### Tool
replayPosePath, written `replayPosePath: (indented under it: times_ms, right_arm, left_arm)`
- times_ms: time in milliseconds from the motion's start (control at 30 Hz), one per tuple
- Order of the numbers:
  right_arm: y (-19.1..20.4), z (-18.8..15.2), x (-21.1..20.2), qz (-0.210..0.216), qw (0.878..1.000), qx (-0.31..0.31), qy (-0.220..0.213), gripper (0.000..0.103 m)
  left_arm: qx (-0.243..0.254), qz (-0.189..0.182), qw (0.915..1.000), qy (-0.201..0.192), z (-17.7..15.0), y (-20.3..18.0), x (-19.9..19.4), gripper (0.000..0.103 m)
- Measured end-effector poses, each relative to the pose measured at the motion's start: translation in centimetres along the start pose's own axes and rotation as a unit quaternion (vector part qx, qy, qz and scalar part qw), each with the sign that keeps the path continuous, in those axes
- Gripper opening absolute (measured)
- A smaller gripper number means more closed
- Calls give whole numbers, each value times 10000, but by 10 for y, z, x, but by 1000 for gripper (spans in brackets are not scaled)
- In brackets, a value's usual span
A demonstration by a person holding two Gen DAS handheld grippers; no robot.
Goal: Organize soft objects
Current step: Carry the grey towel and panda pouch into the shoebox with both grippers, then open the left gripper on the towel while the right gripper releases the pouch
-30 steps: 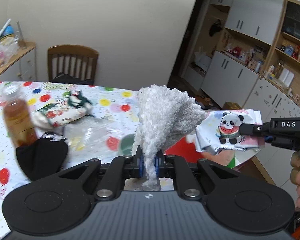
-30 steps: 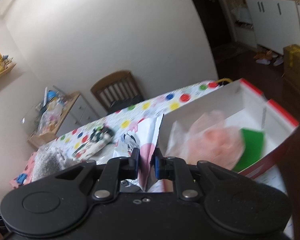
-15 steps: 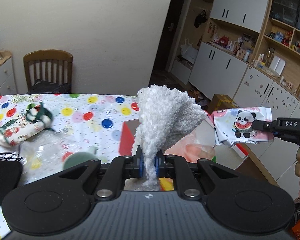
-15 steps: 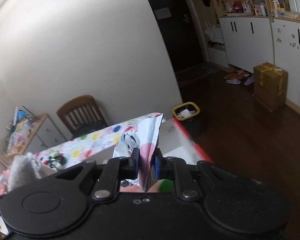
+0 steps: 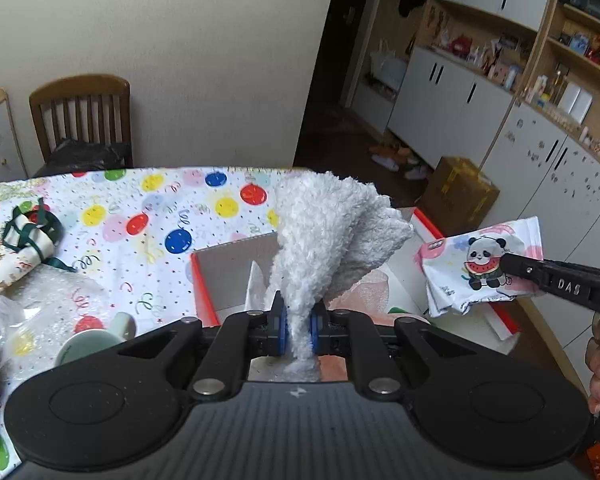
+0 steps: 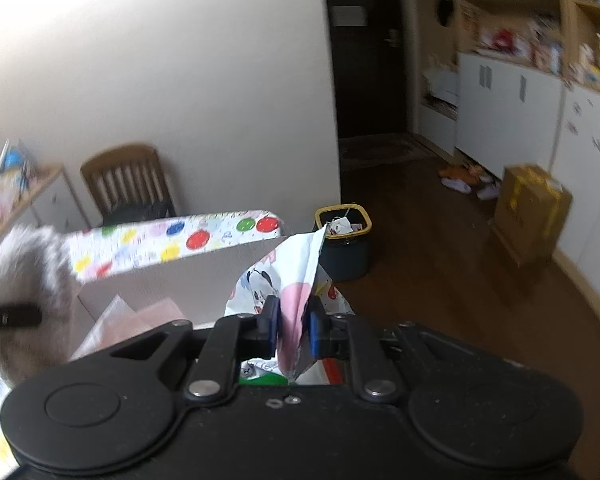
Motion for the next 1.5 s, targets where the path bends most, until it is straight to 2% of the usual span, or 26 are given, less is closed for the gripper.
replayPosePath:
  times_ms: [133, 400, 867, 1067, 1300, 1400, 1500]
  right_arm:
    - [10, 3, 19, -42, 9989, -457, 80, 14]
    - [25, 6, 45, 1, 9965, -811, 223, 14]
    - [18, 1, 59, 25, 9965, -700, 465, 14]
    - [15, 0, 57, 90, 9963, -635, 564, 16]
    - [12, -4, 54, 167, 9952, -665, 699, 21]
    - [11, -6, 50, 193, 9950, -684, 698, 23]
    - [10, -6, 45, 201, 9952, -698, 657, 25]
  left_arm:
    - [109, 176, 9998, 83, 4, -8, 22, 10]
    - [264, 524, 9977, 326, 5, -14, 58, 10]
    - [296, 812, 9914, 981, -21, -11, 90, 10]
    - [328, 876, 9897, 1081, -26, -13, 92, 11]
    - [342, 938, 9891, 1087, -26, -15, 89, 15]
    - [349, 941, 9895, 1041, -27, -15, 86, 20]
    - [336, 896, 9906, 975, -27, -16, 81, 42]
Point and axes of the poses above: each gripper's, at about its wrist camera, not at the fingertips, and x roughly the way its jaws point, y to its left, z to its top, the point moved 2 cm from there along x, roughly the way its jaws point, and after that the axes turned 10 degrees about -x, right-handed, at the moved point
